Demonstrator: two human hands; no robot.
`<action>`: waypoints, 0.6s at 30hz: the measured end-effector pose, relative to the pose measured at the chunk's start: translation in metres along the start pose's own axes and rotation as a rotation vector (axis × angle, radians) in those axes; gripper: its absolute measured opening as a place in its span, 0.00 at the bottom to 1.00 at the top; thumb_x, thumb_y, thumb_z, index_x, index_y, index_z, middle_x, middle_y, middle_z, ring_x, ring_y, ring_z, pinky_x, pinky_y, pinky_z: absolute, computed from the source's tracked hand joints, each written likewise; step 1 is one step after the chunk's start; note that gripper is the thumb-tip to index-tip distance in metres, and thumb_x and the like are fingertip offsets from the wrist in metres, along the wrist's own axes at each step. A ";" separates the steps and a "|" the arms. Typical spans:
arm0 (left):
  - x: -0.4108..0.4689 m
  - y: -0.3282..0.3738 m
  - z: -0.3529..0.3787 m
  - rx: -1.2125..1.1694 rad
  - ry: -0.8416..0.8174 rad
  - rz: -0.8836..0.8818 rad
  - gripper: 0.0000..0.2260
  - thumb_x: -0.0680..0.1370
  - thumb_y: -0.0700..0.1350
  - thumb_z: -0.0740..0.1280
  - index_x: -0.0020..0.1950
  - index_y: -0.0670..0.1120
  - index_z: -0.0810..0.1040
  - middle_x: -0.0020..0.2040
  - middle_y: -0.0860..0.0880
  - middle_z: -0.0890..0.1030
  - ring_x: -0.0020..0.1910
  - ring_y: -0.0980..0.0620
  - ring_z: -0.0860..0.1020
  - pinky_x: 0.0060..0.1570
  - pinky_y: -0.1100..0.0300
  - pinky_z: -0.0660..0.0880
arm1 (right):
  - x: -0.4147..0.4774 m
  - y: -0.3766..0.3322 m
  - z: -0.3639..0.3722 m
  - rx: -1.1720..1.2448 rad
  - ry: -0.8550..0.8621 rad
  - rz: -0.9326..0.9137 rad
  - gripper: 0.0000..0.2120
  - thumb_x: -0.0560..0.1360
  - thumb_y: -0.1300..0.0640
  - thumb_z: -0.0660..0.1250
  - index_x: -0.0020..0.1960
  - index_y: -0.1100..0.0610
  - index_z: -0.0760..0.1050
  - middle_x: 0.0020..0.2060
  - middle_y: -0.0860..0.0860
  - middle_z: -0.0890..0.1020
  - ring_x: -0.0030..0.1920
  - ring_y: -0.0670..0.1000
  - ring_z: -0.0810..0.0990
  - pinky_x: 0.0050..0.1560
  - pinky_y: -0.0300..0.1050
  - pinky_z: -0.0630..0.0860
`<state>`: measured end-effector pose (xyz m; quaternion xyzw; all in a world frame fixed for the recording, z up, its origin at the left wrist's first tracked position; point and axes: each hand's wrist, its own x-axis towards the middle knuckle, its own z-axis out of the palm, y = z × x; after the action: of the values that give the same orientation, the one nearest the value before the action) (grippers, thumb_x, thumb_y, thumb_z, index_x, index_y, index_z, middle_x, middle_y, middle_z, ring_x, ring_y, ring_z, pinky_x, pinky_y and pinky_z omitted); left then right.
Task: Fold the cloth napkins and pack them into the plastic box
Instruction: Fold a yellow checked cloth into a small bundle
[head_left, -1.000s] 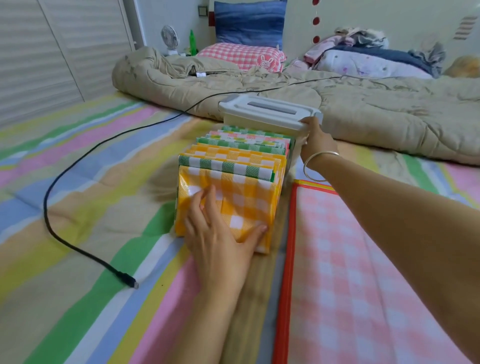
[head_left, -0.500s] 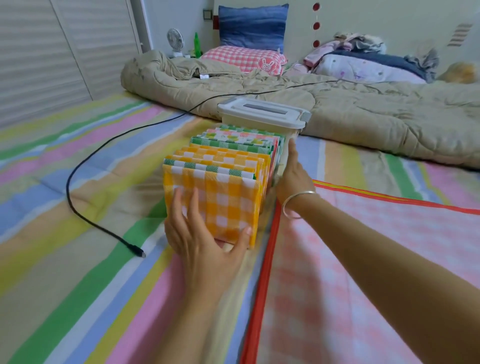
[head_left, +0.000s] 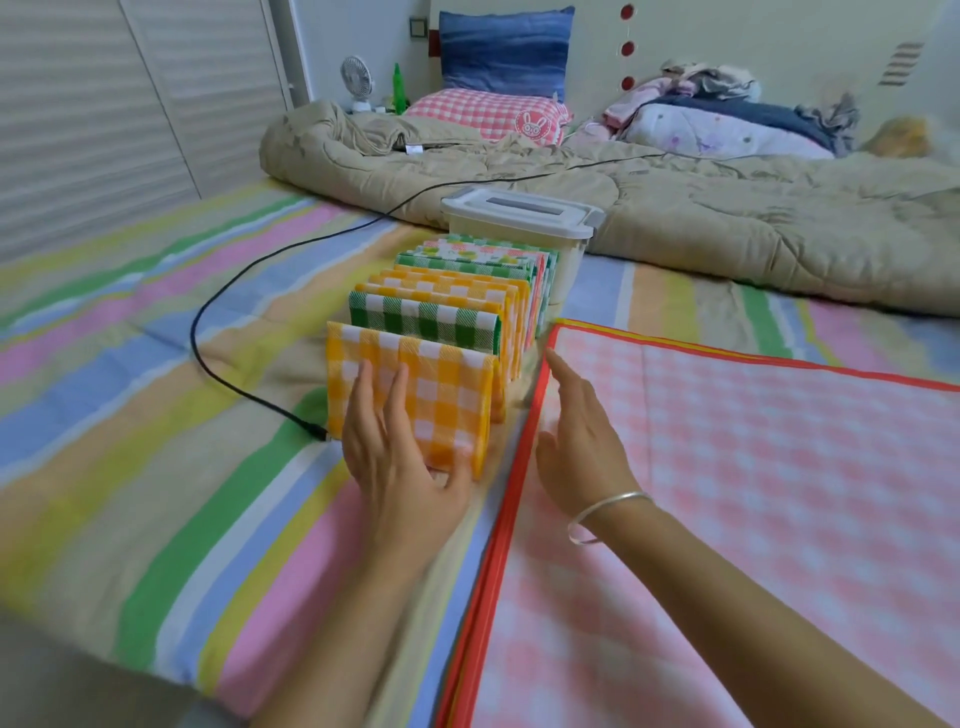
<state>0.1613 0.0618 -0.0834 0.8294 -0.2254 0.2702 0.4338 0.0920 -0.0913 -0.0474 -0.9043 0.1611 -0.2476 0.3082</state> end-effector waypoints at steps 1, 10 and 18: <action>-0.004 0.001 -0.004 -0.005 -0.012 -0.017 0.37 0.68 0.49 0.69 0.77 0.42 0.64 0.80 0.42 0.56 0.80 0.50 0.50 0.75 0.48 0.52 | -0.008 0.001 -0.004 -0.019 -0.018 0.006 0.36 0.73 0.72 0.59 0.78 0.52 0.56 0.71 0.53 0.67 0.69 0.53 0.67 0.63 0.41 0.66; -0.037 0.051 -0.038 -0.032 -0.040 -0.045 0.31 0.71 0.35 0.67 0.74 0.41 0.67 0.75 0.41 0.64 0.73 0.41 0.64 0.70 0.49 0.63 | -0.089 0.008 -0.058 -0.151 -0.186 -0.041 0.22 0.73 0.64 0.68 0.67 0.53 0.74 0.66 0.51 0.74 0.65 0.55 0.73 0.62 0.44 0.70; -0.116 0.138 -0.055 -0.165 -0.607 0.161 0.21 0.78 0.46 0.67 0.69 0.52 0.65 0.65 0.56 0.67 0.61 0.57 0.73 0.52 0.65 0.68 | -0.193 0.013 -0.159 -0.590 -0.633 -0.084 0.45 0.64 0.25 0.58 0.76 0.44 0.57 0.74 0.44 0.61 0.72 0.49 0.63 0.66 0.40 0.66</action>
<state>-0.0240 0.0523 -0.0496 0.8136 -0.4307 0.0247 0.3898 -0.1562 -0.0916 -0.0140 -0.9908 0.0856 0.0862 0.0603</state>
